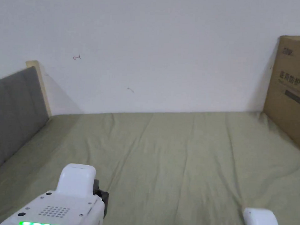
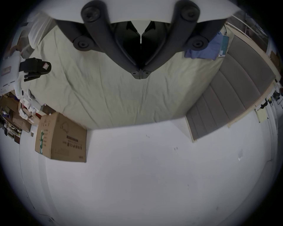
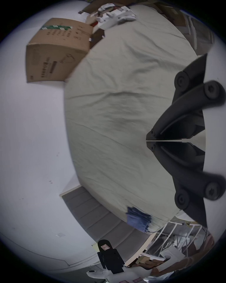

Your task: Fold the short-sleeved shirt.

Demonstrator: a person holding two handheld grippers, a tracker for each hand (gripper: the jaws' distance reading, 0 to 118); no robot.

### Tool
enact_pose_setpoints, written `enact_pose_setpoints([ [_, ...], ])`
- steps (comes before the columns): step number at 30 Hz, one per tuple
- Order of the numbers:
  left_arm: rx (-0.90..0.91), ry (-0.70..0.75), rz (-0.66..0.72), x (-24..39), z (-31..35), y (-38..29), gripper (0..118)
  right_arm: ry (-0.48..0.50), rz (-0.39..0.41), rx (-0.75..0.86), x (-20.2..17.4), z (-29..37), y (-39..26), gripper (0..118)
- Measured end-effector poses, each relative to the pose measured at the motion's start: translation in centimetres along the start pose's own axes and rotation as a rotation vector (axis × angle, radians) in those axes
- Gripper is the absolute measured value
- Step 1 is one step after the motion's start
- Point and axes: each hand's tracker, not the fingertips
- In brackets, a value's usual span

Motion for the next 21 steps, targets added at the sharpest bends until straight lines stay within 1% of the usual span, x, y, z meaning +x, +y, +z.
enact_pose_setpoints([
  [2,0.073,0.022,0.004,0.6,1.0,0.9,0,-0.024,0.023,0.071,-0.3,1.2,1.0,1],
  [3,0.080,0.047,-0.016,0.9,1.3,1.4,0,-0.033,0.043,0.113,-0.6,1.7,1.7,1],
  [7,0.230,0.081,0.031,1.5,2.5,2.4,0,-0.074,0.097,0.295,-2.0,3.8,4.0,1],
  [9,0.222,0.091,0.041,1.8,2.4,2.9,0,-0.064,0.115,0.414,-2.7,4.7,5.0,1],
  [10,0.236,0.082,0.081,2.1,2.3,3.1,0,-0.064,0.112,0.442,-3.0,5.0,5.5,1],
  [12,0.214,0.067,0.107,2.3,1.7,3.1,0,-0.066,0.115,0.497,-3.5,5.1,6.6,1],
  [13,0.210,0.069,0.128,2.5,1.6,3.0,0,-0.081,0.126,0.513,-3.9,5.1,7.0,1],
  [15,0.216,0.060,0.125,2.8,1.3,2.7,0,-0.133,0.170,0.555,-4.3,4.8,7.5,1],
  [16,0.217,0.066,0.122,3.0,1.1,2.6,0,-0.152,0.181,0.551,-4.4,4.5,7.7,1],
  [19,0.212,0.055,0.078,2.8,0.5,2.6,0,-0.124,0.157,0.527,-3.8,4.1,7.9,1],
  [21,0.219,0.055,0.100,2.3,0.5,2.7,0,-0.124,0.148,0.522,-3.6,3.8,7.3,1],
])
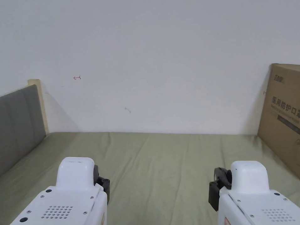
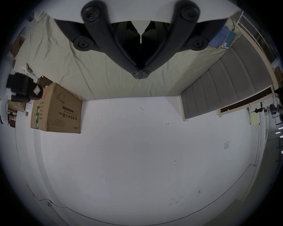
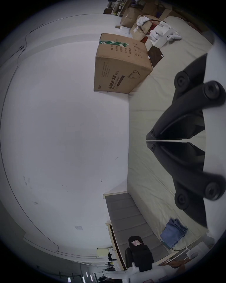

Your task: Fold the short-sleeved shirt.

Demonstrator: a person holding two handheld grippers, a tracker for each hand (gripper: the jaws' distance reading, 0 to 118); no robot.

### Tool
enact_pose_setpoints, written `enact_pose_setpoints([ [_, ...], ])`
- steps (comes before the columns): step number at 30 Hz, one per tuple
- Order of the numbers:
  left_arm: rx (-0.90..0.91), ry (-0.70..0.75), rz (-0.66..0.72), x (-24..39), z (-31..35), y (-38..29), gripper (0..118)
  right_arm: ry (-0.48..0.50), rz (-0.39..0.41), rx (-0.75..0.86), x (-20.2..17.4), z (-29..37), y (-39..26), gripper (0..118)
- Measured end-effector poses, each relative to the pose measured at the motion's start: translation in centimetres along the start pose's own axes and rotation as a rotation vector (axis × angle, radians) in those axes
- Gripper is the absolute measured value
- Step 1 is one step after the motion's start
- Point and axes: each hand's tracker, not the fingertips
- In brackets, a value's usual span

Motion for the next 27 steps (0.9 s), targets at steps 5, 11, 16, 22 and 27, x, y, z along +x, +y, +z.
enact_pose_setpoints([
  [5,0.042,0.012,0.001,-0.7,-0.1,-0.3,0,-0.034,0.028,0.006,-0.1,-0.2,-0.3,2],
  [11,0.048,0.013,0.030,-1.0,-0.1,-0.5,16,-0.050,0.023,0.003,-0.1,-0.6,-0.6,19],
  [16,0.025,-0.002,0.025,-0.8,-0.3,-0.6,45,-0.055,0.042,-0.008,-0.3,-0.6,-0.9,48],
  [22,0.023,-0.075,0.065,-1.0,-0.3,-1.0,117,-0.056,0.016,-0.022,-0.5,-0.5,-1.5,112],
  [27,0.058,-0.090,0.051,-0.6,0.5,-0.5,118,-0.094,0.032,-0.009,-0.5,-0.5,-1.7,113],
])
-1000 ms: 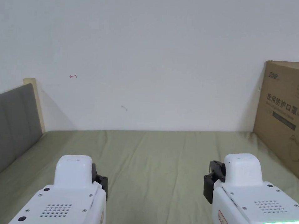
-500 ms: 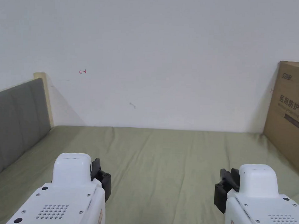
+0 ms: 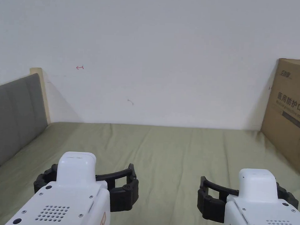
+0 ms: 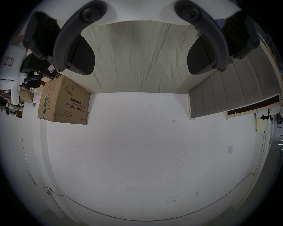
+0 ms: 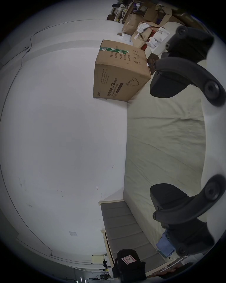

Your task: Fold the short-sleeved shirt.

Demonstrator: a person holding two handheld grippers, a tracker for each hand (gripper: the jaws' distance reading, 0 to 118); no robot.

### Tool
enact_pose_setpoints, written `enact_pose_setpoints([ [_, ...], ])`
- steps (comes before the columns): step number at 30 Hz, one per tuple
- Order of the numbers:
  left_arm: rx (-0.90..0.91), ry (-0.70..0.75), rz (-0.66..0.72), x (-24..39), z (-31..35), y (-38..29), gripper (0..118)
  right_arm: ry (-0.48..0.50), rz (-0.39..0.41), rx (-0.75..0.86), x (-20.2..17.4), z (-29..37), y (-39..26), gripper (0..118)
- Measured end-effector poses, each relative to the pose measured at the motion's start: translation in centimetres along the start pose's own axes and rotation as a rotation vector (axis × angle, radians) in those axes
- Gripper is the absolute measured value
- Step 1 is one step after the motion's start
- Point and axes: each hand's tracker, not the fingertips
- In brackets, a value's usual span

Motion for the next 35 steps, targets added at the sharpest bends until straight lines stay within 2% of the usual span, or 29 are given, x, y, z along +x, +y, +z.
enact_pose_setpoints([
  [5,-0.026,-0.039,-0.027,0.2,0.0,0.5,118,-0.004,-0.040,0.012,0.3,0.2,0.2,113],
  [14,-0.029,-0.014,-0.082,0.6,-0.6,0.4,118,-0.025,-0.030,0.022,0.3,0.3,0.6,113],
  [26,-0.072,0.028,-0.057,0.4,-1.0,0.1,118,-0.007,-0.032,-0.007,0.5,-0.3,0.2,113],
  [35,-0.029,0.037,-0.085,0.7,-0.8,-0.4,116,-0.011,-0.026,-0.009,0.5,-0.5,0.1,113],
])
